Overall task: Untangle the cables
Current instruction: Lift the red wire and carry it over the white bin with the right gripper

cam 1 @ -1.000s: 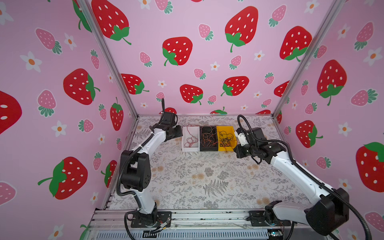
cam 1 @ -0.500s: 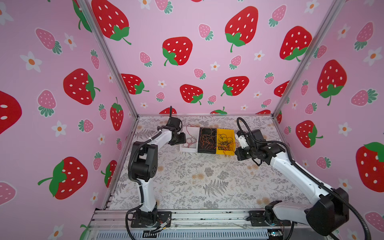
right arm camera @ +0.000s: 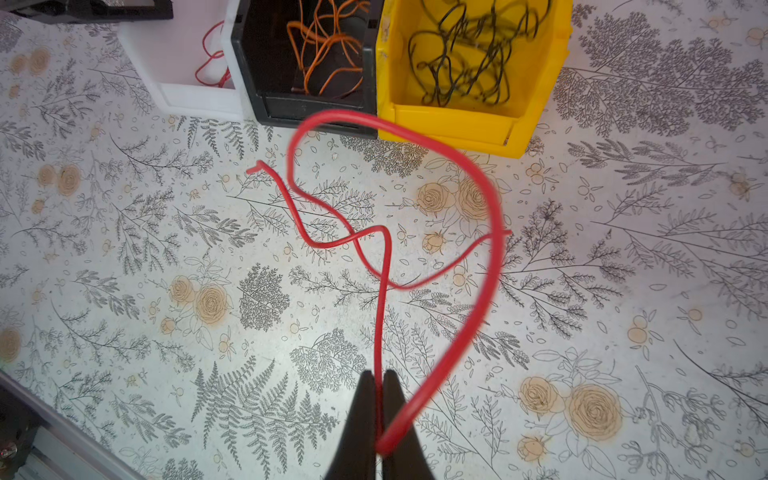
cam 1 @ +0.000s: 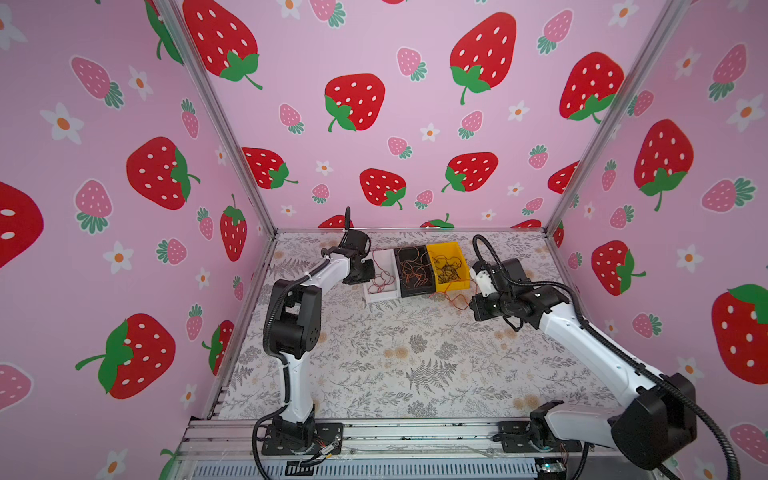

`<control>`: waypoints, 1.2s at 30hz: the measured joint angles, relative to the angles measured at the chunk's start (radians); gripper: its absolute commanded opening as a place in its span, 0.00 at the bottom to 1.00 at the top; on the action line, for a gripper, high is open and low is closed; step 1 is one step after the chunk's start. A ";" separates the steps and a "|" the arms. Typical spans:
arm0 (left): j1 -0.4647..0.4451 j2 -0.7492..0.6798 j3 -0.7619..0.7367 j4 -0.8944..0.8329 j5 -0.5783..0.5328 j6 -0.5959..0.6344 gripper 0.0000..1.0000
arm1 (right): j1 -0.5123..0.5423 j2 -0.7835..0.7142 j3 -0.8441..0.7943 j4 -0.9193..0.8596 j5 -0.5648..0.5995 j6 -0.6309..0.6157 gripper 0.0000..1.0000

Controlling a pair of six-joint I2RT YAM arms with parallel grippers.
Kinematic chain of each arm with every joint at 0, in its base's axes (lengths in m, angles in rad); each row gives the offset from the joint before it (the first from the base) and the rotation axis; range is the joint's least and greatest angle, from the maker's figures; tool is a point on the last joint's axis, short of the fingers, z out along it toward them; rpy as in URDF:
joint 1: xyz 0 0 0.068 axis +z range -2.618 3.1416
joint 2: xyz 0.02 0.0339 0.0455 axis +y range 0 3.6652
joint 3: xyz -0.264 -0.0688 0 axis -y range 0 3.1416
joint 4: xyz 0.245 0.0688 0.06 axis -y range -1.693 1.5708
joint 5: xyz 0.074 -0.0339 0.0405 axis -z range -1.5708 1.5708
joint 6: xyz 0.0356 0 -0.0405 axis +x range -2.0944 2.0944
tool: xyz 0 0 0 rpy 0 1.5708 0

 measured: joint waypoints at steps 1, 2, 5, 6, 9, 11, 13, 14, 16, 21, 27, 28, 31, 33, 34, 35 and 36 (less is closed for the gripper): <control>0.002 0.000 0.000 -0.003 0.002 -0.003 0.00 | 0.000 -0.002 0.000 -0.002 0.002 0.000 0.00; 0.006 0.000 -0.001 -0.005 0.006 -0.005 0.00 | 0.000 -0.005 0.000 -0.004 0.004 0.000 0.00; 0.013 -0.010 -0.009 -0.004 0.013 -0.032 0.00 | 0.000 -0.026 -0.006 -0.009 0.013 0.000 0.00; 0.015 -0.016 -0.015 -0.004 0.014 -0.040 0.00 | 0.000 -0.040 -0.011 -0.012 0.017 0.000 0.00; 0.019 -0.029 -0.019 -0.009 0.017 -0.056 0.00 | 0.000 -0.091 -0.024 -0.031 0.019 0.002 0.00; 0.019 -0.034 -0.019 -0.008 0.016 -0.064 0.00 | 0.000 -0.122 -0.025 -0.049 0.019 0.004 0.00; 0.019 -0.034 -0.019 -0.007 0.017 -0.073 0.00 | 0.002 -0.150 -0.025 -0.072 0.017 0.006 0.00; 0.019 -0.034 -0.022 -0.007 0.017 -0.076 0.00 | 0.005 -0.161 -0.024 -0.085 0.013 0.007 0.00; 0.019 -0.034 -0.032 0.000 0.017 -0.084 0.00 | 0.017 -0.183 -0.024 -0.110 0.006 0.012 0.00; 0.019 -0.034 -0.048 0.016 0.020 -0.094 0.00 | 0.072 -0.218 0.008 -0.152 -0.020 0.020 0.00; 0.019 -0.034 -0.051 0.028 0.045 -0.086 0.00 | 0.136 -0.163 0.144 -0.107 -0.034 0.012 0.00; 0.019 -0.034 -0.053 0.032 0.053 -0.082 0.00 | 0.149 -0.140 0.169 -0.086 -0.035 0.005 0.00; 0.016 -0.040 -0.071 0.048 0.072 -0.067 0.19 | 0.174 -0.054 0.225 -0.023 -0.036 -0.016 0.00; 0.016 -0.061 -0.095 0.062 0.086 -0.058 0.36 | 0.183 0.018 0.260 0.015 -0.037 -0.031 0.00; 0.017 -0.079 -0.109 0.065 0.097 -0.058 0.40 | 0.184 0.056 0.277 0.032 -0.037 -0.037 0.00; 0.018 -0.095 -0.118 0.067 0.102 -0.060 0.44 | 0.185 0.092 0.294 0.047 -0.036 -0.041 0.00; 0.019 -0.118 -0.126 0.071 0.107 -0.057 0.48 | 0.185 0.131 0.313 0.065 -0.035 -0.046 0.00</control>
